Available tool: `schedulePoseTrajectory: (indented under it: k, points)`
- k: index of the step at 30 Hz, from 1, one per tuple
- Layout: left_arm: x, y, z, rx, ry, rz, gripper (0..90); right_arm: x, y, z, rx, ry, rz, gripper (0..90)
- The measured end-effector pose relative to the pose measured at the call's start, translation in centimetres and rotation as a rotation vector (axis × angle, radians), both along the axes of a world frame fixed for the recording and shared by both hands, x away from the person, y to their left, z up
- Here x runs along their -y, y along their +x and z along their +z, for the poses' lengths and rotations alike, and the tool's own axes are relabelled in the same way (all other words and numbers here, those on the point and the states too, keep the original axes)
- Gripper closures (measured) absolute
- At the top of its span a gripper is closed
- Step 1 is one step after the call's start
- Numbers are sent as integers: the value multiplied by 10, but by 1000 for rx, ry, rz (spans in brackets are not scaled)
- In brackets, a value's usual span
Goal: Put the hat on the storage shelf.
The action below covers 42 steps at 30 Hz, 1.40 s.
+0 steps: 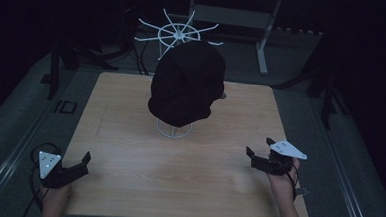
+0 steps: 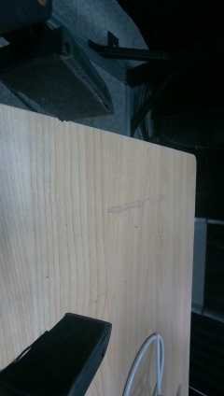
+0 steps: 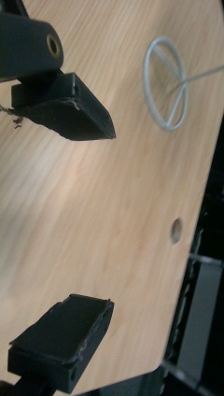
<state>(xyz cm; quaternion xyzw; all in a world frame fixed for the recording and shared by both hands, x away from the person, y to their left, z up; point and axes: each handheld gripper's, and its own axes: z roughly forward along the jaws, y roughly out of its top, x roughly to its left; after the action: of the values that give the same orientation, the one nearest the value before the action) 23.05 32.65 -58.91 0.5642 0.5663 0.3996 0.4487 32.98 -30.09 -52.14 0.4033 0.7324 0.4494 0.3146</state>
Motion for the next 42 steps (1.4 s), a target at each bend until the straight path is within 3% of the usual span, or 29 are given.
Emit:
schedulePoseTrajectory:
  k: [13, 20, 26, 30, 37, 42]
  points:
    - [0, 0, 0, -1, 0, 1, 14, 47, -7, -33, -71, -12, -155, 142]
    - [0, 0, 0, 0, 0, 3, 14, 72, -14, -43, -88, 24, -263, 142]
    - [0, 0, 0, -2, -1, 2, 15, 93, -19, -44, -64, 71, -378, 141]
    - [0, 0, 0, -2, -1, 1, 15, 104, -21, -46, -112, 85, -448, 140]
    - [0, 0, 0, -2, -1, 0, 14, 114, -26, -50, -82, 100, -535, 128]
    - [0, 0, 0, -1, -2, 0, 14, 116, -27, -50, -72, 111, -545, 135]
